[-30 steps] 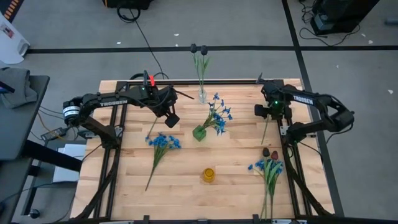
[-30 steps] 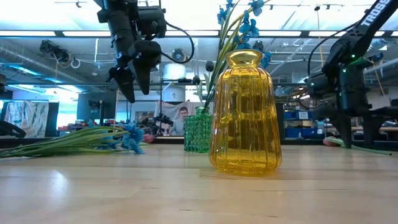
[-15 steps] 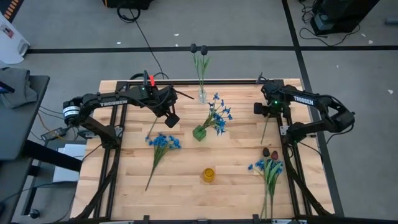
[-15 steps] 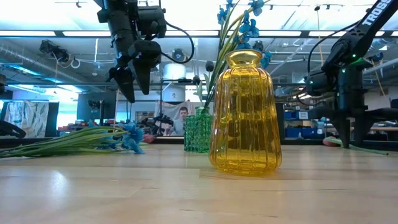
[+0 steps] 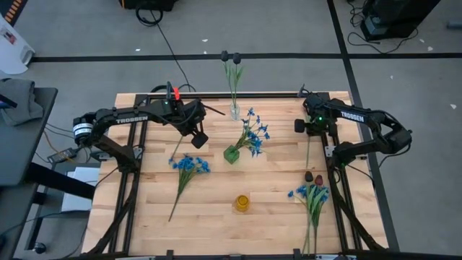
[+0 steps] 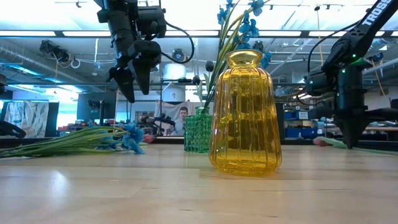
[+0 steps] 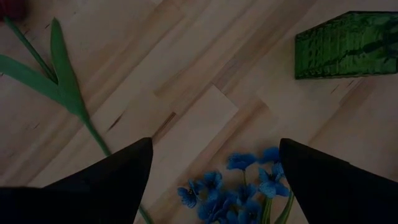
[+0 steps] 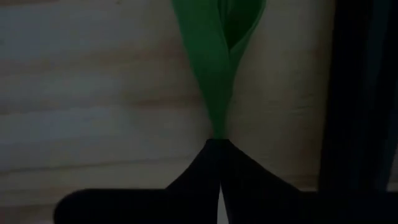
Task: Sort flowers into vase by color
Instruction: Put the top right red tulip into the yellow vase
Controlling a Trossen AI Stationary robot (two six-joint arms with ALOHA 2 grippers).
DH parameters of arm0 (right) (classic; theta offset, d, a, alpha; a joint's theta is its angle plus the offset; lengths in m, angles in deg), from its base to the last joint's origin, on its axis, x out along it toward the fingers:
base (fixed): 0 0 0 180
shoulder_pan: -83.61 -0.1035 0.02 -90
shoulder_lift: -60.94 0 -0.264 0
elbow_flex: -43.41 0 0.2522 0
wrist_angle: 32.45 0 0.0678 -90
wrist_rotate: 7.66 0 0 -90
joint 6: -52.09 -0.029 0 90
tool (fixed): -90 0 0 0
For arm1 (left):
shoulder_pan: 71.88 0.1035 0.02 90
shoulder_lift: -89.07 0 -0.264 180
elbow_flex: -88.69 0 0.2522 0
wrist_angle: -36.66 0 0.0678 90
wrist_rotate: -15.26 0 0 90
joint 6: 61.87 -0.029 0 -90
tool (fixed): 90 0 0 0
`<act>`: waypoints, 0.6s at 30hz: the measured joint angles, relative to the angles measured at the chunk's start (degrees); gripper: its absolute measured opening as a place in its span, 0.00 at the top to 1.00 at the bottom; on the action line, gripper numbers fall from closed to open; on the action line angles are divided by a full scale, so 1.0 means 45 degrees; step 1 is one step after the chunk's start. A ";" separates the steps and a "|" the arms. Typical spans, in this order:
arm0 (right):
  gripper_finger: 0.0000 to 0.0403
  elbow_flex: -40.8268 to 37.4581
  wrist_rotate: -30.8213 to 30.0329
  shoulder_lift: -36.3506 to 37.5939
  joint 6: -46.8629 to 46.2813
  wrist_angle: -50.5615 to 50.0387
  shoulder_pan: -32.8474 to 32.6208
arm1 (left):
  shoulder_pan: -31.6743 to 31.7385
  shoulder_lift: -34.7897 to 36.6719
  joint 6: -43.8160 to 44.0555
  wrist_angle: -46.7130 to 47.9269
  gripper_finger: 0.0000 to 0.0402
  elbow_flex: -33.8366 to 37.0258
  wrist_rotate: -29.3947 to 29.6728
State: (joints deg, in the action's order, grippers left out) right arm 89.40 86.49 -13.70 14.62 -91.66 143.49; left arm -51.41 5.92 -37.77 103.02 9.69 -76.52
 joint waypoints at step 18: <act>0.98 0.0000 0.1579 0.3148 -0.0588 0.0102 -0.0126 | 0.0000 0.0000 -0.0301 -0.0816 0.12 -0.0005 0.0005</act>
State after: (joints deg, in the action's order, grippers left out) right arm 89.40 93.60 0.47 11.97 -91.20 142.92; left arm -51.41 5.92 -39.12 99.34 9.67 -76.50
